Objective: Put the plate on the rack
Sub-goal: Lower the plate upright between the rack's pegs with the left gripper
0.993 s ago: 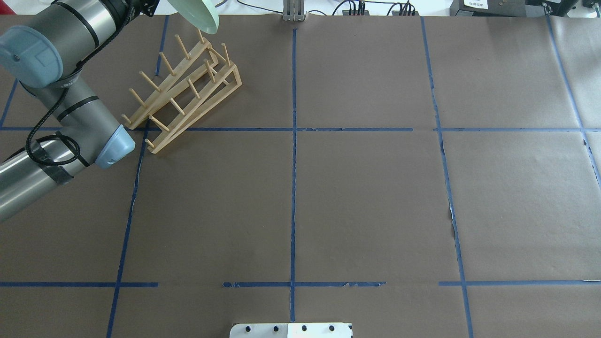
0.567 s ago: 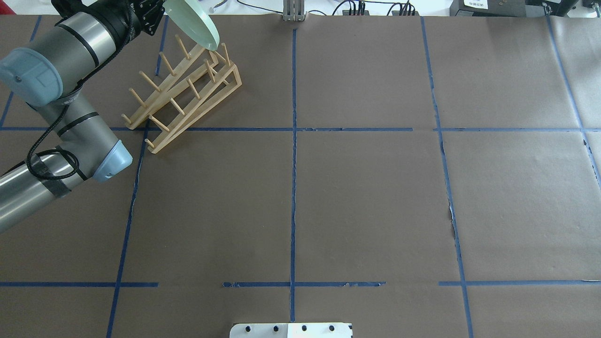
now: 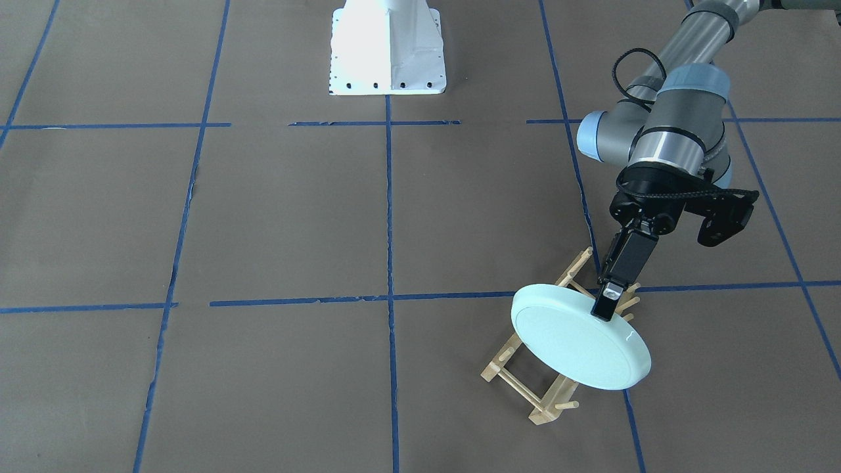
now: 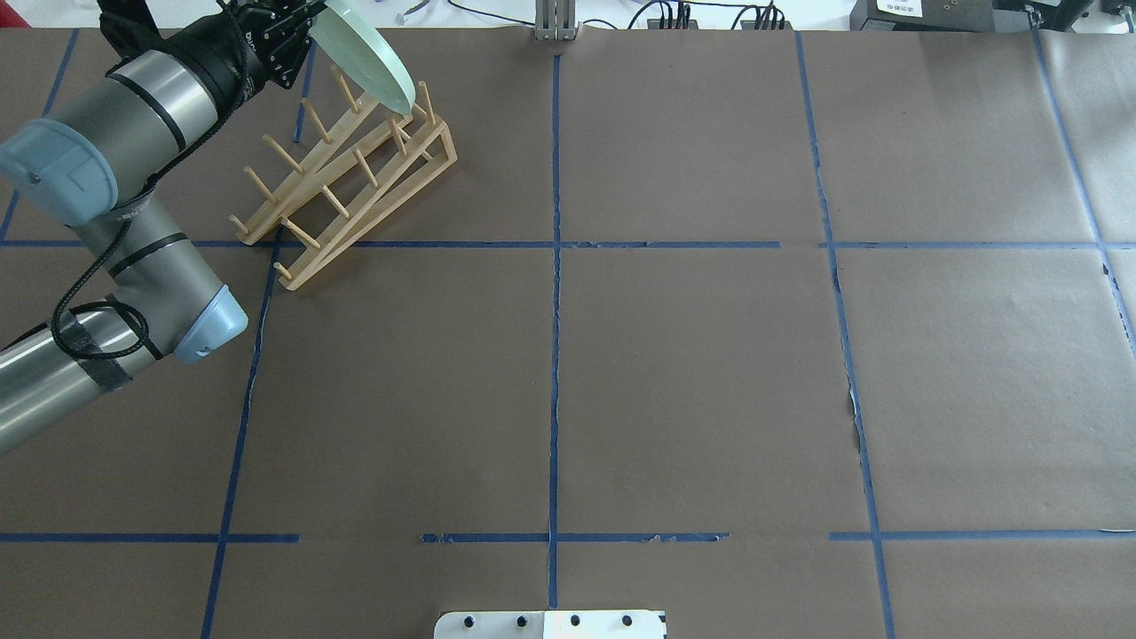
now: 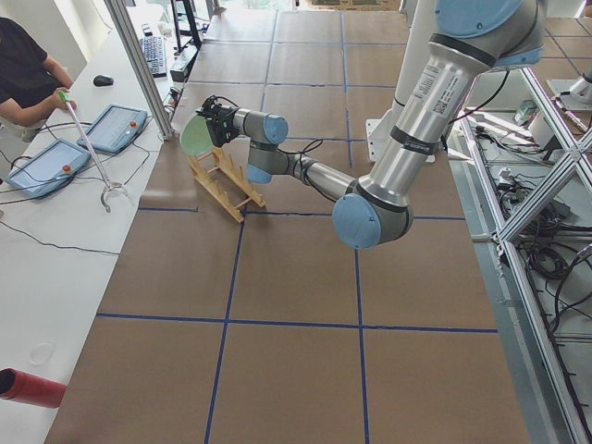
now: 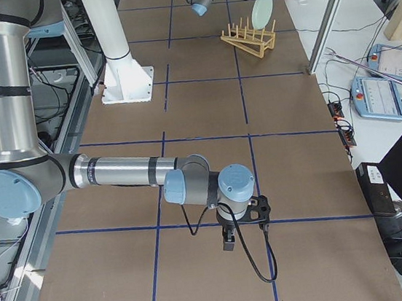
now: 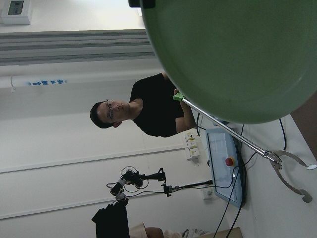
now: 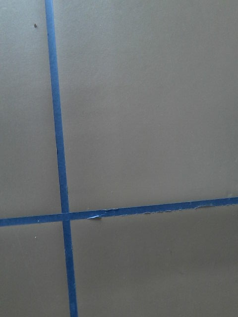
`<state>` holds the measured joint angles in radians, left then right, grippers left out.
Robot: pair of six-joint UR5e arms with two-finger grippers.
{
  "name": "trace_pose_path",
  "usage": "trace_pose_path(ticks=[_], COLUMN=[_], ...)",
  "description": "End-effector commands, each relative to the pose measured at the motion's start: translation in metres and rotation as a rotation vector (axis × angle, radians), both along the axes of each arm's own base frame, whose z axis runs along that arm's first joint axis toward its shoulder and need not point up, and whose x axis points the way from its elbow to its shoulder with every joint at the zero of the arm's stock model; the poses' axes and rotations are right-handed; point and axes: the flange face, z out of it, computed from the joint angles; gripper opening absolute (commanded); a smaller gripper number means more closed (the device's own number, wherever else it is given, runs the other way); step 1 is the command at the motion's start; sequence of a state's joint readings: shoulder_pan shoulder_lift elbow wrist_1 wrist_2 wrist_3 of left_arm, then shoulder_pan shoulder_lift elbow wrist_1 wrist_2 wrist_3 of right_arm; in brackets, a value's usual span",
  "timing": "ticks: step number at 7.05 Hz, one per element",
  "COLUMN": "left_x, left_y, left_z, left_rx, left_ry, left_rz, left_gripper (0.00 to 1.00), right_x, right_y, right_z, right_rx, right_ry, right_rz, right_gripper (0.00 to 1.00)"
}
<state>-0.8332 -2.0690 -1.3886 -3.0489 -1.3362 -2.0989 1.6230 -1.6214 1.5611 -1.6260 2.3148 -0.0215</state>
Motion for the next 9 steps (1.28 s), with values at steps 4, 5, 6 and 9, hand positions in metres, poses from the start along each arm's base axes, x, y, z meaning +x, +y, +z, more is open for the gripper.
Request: trace_pose_path(ticks=[4, 5, 6, 9], left_x=[0.029, 0.031, 0.031, 0.032], left_y=[-0.004, -0.006, -0.006, -0.006], left_z=[0.021, 0.022, 0.020, 0.022], left_rx=[-0.047, -0.050, -0.049, -0.052], left_ry=[-0.028, -0.029, -0.025, -0.030], left_rz=[-0.006, -0.006, -0.005, 0.001], left_gripper=[0.00, 0.00, 0.00, 1.00], right_x=[0.000, 0.000, 0.000, 0.000], right_y=[0.000, 0.000, 0.000, 0.000], right_z=[0.001, 0.000, 0.000, 0.000], right_rx=[-0.001, 0.000, 0.000, 0.001], right_ry=[0.000, 0.000, 0.000, 0.000], right_rz=[0.000, 0.000, 0.000, 0.000], right_gripper=[1.00, 1.00, 1.00, 1.00])
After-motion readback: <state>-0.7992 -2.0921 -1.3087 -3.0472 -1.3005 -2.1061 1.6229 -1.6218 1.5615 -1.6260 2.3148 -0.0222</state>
